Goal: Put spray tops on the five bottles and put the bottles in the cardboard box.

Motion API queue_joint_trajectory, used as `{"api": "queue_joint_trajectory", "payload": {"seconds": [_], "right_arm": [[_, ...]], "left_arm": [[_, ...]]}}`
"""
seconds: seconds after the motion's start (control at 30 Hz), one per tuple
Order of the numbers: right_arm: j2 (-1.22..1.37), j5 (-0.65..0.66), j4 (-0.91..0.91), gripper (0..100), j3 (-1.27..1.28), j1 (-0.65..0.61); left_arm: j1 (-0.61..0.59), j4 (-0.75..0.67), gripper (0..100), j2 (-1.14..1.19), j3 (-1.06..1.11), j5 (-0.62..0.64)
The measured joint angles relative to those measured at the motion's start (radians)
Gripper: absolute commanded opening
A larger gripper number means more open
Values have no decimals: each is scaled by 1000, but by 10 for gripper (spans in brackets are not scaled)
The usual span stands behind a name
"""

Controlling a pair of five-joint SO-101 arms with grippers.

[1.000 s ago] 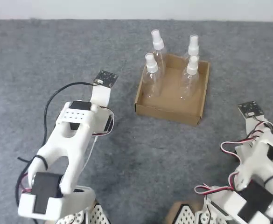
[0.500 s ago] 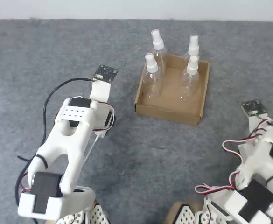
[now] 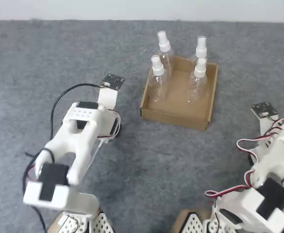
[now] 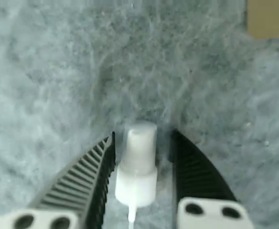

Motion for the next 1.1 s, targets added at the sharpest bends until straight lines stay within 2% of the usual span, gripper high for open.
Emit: {"api": "queue_joint_trajectory", "payload": {"seconds": [0.27, 0.43, 0.8, 0.97, 1.1], "right_arm": [[0, 3, 0, 292, -78, 0], [0, 3, 0, 292, -81, 0], [0, 3, 0, 292, -112, -37], [0, 3, 0, 292, -114, -61], [0, 3, 0, 288, -114, -71]], "left_arm": [[-6, 6, 14, 74, -80, 2], [-8, 41, 11, 54, -80, 2], [-12, 222, 12, -497, 40, 2], [-12, 170, 12, -658, 209, 28], [-12, 127, 12, -703, 273, 31]]}}
